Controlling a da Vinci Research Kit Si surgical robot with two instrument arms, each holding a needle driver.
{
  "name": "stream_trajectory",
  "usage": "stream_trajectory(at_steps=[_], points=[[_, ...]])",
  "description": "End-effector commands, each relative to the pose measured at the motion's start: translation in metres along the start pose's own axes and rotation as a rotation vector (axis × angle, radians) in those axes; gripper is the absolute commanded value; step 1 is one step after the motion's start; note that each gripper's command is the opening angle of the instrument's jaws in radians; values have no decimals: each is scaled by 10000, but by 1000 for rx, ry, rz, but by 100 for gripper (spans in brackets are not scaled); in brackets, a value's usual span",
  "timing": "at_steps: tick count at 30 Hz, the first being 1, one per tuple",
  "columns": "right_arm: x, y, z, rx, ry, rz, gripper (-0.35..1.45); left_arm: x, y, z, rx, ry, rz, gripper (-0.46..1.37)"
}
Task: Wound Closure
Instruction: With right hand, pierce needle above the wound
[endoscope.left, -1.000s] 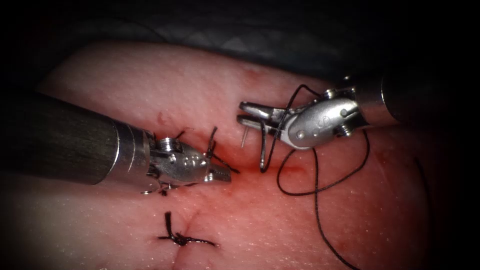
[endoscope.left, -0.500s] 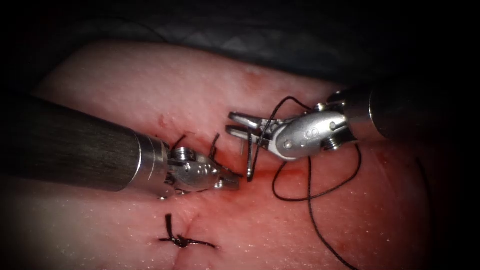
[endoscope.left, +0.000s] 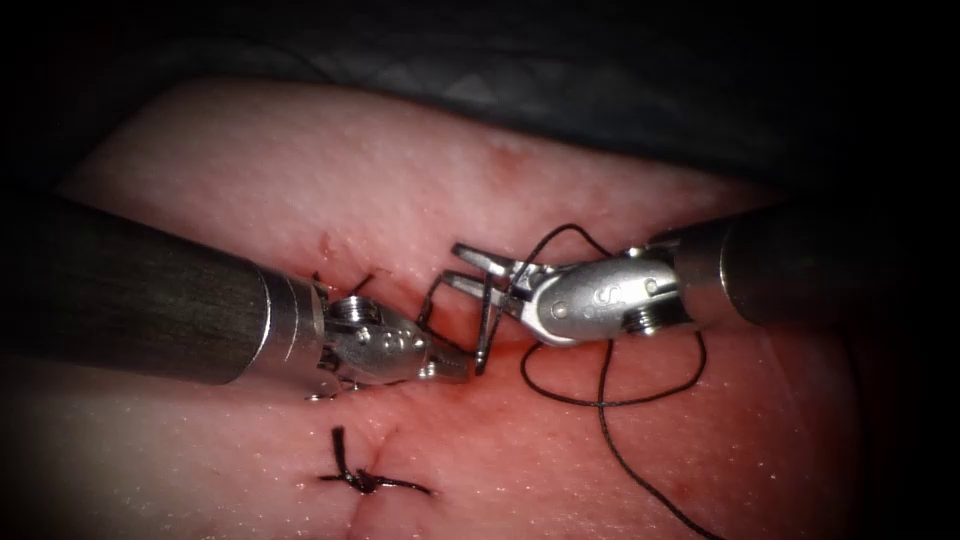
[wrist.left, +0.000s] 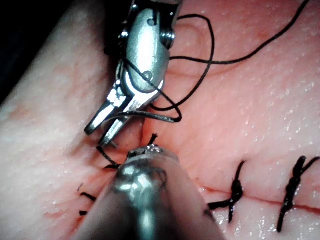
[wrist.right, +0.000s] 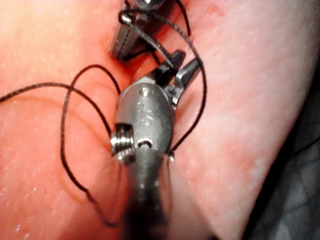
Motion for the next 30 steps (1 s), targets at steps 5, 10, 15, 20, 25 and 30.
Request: stream_trajectory(at_steps=[5,10,15,20,25,30], points=[[-4,-9,2,53,-52,63,-35,0,1,-2,-12,-1,-1,-35],[-13,-13,-7,79,-122,124,-35,-2,1,-7,-18,-2,-5,-35],[-31,-17,-4,106,-179,193,-35,-2,1,-11,-22,-3,-4,-35],[-46,-21,4,109,-215,262,-35,0,2,-12,-22,-3,-7,-35],[-51,-25,6,136,-271,297,-35,0,3,-12,-22,-3,-7,-35],[-56,-25,10,124,-274,347,-35,0,3,-12,-19,-4,-8,-35]])
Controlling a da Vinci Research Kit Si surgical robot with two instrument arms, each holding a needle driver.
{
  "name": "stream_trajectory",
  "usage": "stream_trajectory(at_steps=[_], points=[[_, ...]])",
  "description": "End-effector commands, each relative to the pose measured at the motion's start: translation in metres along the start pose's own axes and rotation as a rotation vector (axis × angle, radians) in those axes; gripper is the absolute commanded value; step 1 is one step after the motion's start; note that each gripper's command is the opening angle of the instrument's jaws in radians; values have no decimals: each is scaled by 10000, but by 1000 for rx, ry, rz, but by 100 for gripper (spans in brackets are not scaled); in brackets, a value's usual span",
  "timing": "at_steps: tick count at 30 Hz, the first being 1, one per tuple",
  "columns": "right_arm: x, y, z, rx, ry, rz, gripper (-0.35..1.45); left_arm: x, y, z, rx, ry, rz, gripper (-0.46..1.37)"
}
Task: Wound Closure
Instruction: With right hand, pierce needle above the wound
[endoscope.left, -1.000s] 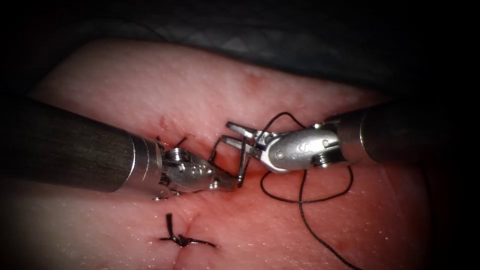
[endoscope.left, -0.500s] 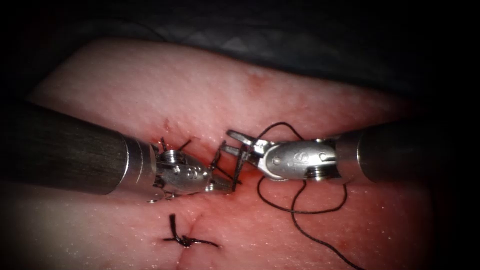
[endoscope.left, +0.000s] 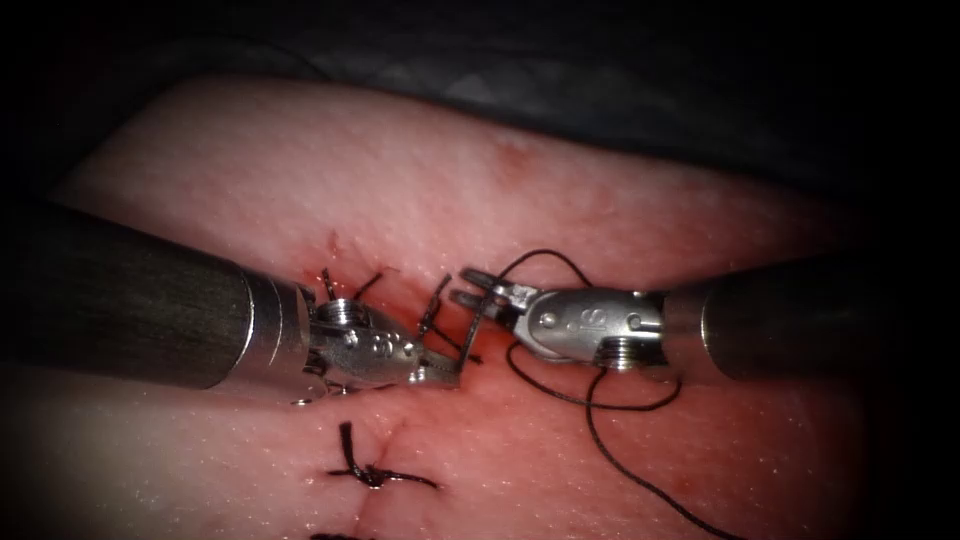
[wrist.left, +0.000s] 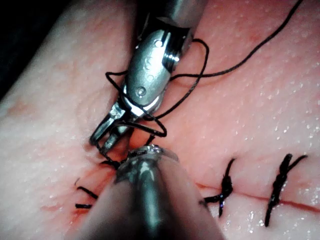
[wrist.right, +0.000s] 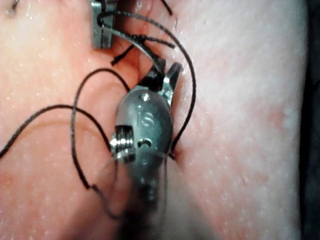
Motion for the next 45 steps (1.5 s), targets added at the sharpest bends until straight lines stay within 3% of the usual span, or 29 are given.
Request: stream_trajectory(at_steps=[1,7,11,15,21,23,24,25,26,30,34,40,45], points=[[-2,-1,1,-2,3,12,-35,0,0,0,-9,0,0,-35],[-10,-6,4,56,-74,77,-35,1,1,1,-8,0,-1,-35],[-17,-7,6,90,-86,119,-35,3,1,2,-7,0,-3,-35],[-23,-7,10,195,-89,218,-35,3,2,2,-7,0,-3,-35],[-16,-2,14,225,-59,220,-35,3,1,2,-7,0,-3,-35],[-6,6,13,200,15,137,-35,3,0,3,-7,0,-2,-35],[6,13,7,165,85,86,-32,3,-1,3,-8,0,-2,-35],[8,14,6,152,99,82,-22,3,-1,3,-8,0,-2,-35],[18,18,0,113,137,45,13,3,-2,3,-8,1,-1,-32],[46,24,-23,31,247,-34,47,4,-4,4,-9,1,0,-26],[68,26,-47,-64,294,-99,89,2,-6,6,-8,2,-3,-26],[86,25,-72,-143,304,-203,92,0,-9,9,-6,4,-5,-34],[97,26,-78,-163,328,-232,85,0,-9,10,-4,4,-4,-34]])
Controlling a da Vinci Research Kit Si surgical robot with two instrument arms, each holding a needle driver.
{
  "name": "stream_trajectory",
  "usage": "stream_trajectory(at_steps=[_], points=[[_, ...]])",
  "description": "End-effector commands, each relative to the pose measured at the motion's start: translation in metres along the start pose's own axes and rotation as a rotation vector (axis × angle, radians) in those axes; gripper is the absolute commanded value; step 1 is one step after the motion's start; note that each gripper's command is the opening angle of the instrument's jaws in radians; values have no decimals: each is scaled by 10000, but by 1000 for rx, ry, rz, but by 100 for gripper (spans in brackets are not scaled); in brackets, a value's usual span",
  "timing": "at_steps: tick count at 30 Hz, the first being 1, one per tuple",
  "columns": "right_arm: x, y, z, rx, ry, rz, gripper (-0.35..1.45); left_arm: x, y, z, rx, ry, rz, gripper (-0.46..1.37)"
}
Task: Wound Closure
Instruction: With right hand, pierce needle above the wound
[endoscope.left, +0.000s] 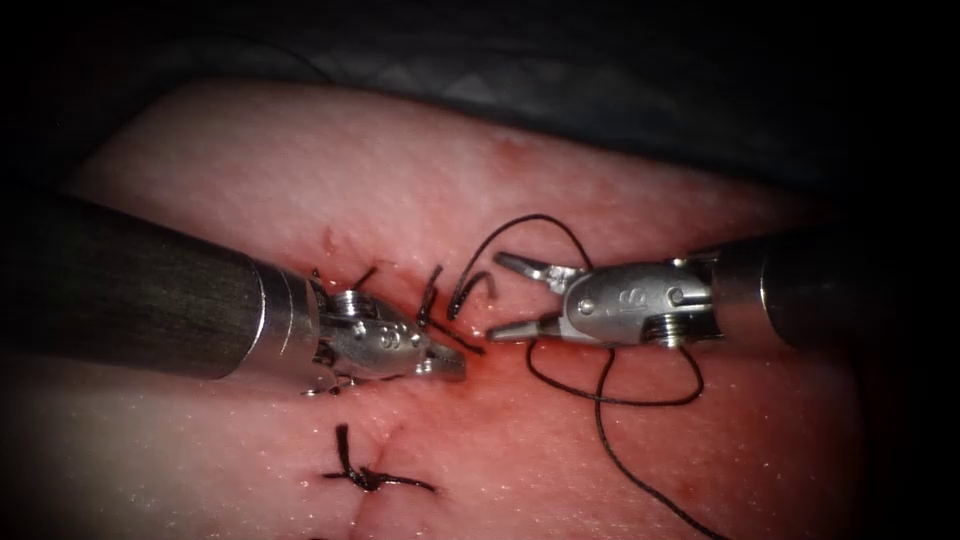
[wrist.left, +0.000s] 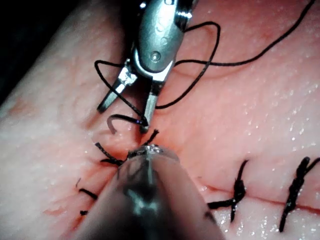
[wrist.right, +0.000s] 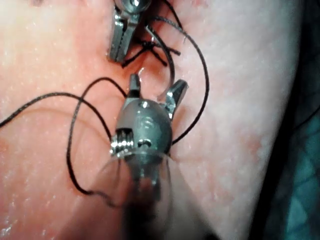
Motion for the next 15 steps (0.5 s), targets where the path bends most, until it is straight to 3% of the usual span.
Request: stream_trajectory(at_steps=[1,13,15], points=[[3,4,0,-22,13,-7,84,0,0,0,-8,0,0,-35],[8,16,20,-58,-17,-83,60,-5,2,8,-5,-5,-7,-35],[10,14,29,-45,-2,-108,35,-5,3,8,-4,-5,-7,-35]])
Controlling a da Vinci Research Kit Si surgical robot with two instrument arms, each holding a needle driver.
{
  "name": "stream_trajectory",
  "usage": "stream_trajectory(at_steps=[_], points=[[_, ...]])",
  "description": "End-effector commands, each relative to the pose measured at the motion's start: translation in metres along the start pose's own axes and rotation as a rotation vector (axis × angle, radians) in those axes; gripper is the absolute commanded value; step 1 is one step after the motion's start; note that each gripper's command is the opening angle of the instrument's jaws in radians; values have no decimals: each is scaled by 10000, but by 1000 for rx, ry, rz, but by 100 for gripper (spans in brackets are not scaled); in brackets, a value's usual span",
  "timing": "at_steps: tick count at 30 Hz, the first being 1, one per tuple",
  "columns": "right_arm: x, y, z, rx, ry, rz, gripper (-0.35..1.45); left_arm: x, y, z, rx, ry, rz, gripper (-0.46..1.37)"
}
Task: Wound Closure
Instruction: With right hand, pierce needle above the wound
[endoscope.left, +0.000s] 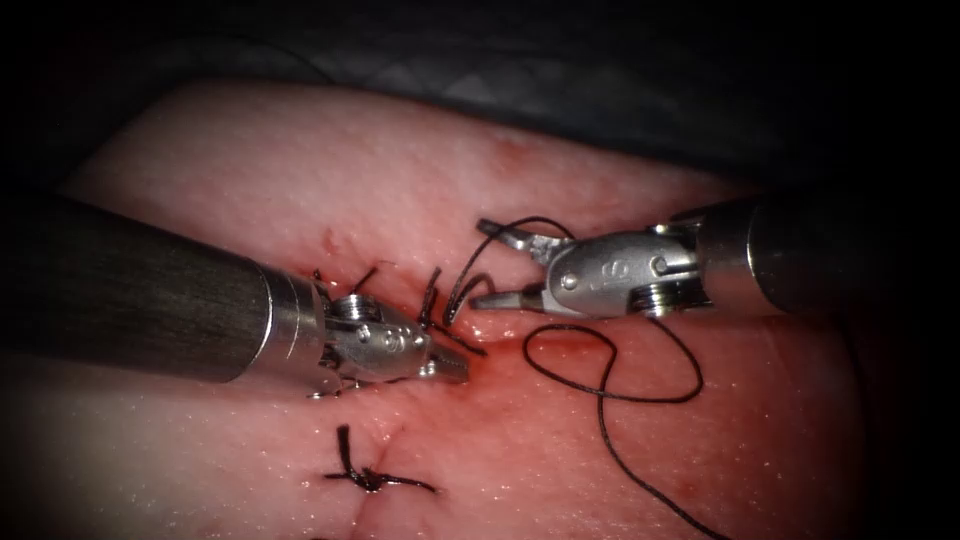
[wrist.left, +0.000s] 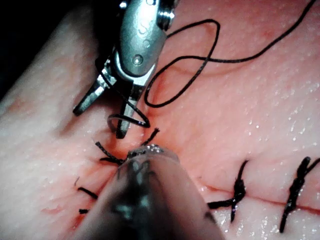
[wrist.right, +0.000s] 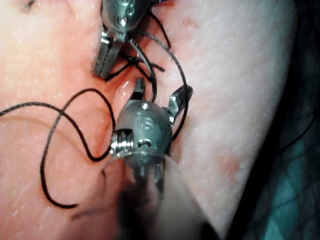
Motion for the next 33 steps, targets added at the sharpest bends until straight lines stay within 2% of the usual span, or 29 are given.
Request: stream_trajectory(at_steps=[1,2,3,4,7,14,25,33], points=[[1,-1,3,1,5,-14,28,0,0,0,-10,-3,0,-35],[3,-3,6,3,9,-21,15,0,0,0,-10,-3,0,-35],[5,-6,9,9,15,-40,-18,0,0,-1,-11,-3,-1,-35],[6,-8,10,9,15,-59,-35,0,1,-1,-11,-3,-1,-35],[9,-14,10,13,20,-122,-35,0,1,-1,-11,-4,-1,-35],[8,-14,-4,9,-4,-121,-35,2,2,-1,-11,-4,-2,-35],[16,8,-13,-10,18,-126,-35,6,4,9,-4,-1,-8,-35],[25,20,-19,-16,28,-113,-35,-6,2,24,-10,-45,-29,-33]])
